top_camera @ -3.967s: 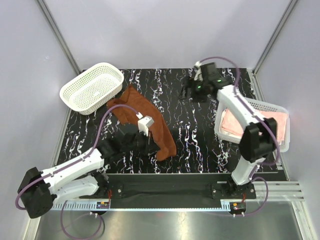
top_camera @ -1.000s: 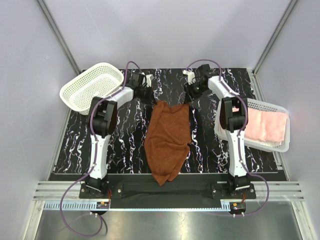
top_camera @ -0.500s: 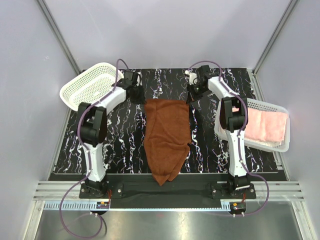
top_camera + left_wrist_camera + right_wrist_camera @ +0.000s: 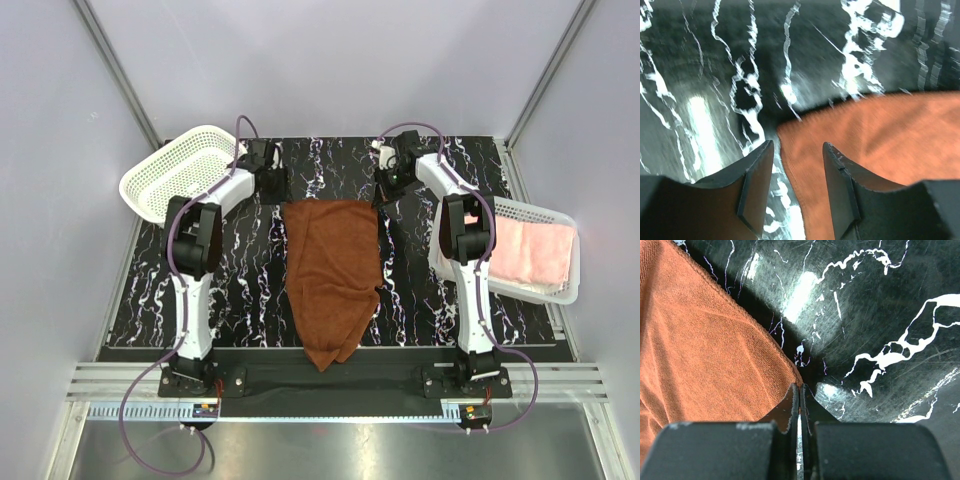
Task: Fold and stack the towels
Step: Flatten out the crumpled towel
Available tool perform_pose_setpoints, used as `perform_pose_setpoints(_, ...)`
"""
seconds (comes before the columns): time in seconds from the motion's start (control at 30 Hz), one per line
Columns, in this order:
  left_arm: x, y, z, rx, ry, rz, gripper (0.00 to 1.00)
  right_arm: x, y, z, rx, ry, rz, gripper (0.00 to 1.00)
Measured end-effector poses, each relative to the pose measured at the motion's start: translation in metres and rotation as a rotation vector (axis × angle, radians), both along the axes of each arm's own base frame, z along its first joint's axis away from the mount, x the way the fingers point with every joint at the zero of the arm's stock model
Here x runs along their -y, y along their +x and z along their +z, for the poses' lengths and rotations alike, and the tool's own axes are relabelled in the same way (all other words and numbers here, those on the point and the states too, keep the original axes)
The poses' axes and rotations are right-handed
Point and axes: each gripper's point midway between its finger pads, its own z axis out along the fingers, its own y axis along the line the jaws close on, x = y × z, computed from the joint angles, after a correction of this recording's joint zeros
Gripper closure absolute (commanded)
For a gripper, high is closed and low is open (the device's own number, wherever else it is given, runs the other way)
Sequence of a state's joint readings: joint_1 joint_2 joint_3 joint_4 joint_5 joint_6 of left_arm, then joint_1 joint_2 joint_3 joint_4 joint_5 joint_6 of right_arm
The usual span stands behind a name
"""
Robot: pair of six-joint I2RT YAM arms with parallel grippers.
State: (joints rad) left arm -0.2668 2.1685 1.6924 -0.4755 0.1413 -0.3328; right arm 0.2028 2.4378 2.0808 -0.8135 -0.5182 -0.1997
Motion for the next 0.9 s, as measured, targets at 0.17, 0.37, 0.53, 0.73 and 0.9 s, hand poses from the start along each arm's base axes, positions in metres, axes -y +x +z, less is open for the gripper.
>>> perform_pose_setpoints(0.17,-0.004,0.005,-0.024,-0.033,0.032,-0.008,0.54,-0.001,0.0,0.001,-0.004,0.008,-0.002,1.0)
perform_pose_setpoints(0.37,-0.003,0.009,-0.024,-0.033,0.037,-0.01,0.72,-0.001,0.0,0.001,-0.004,0.007,-0.003,1.0)
perform_pose_setpoints(0.53,-0.002,0.004,-0.026,-0.052,0.032,-0.018,0.96,-0.002,-0.001,0.001,-0.011,0.01,-0.012,1.0)
perform_pose_setpoints(0.73,0.001,0.0,-0.026,-0.066,0.025,-0.04,1.0,-0.002,-0.001,0.001,-0.021,0.013,-0.029,1.0)
perform_pose_setpoints(0.9,0.0,0.004,-0.006,-0.054,0.04,-0.046,1.0,0.002,0.011,0.015,-0.003,-0.009,-0.093,1.0)
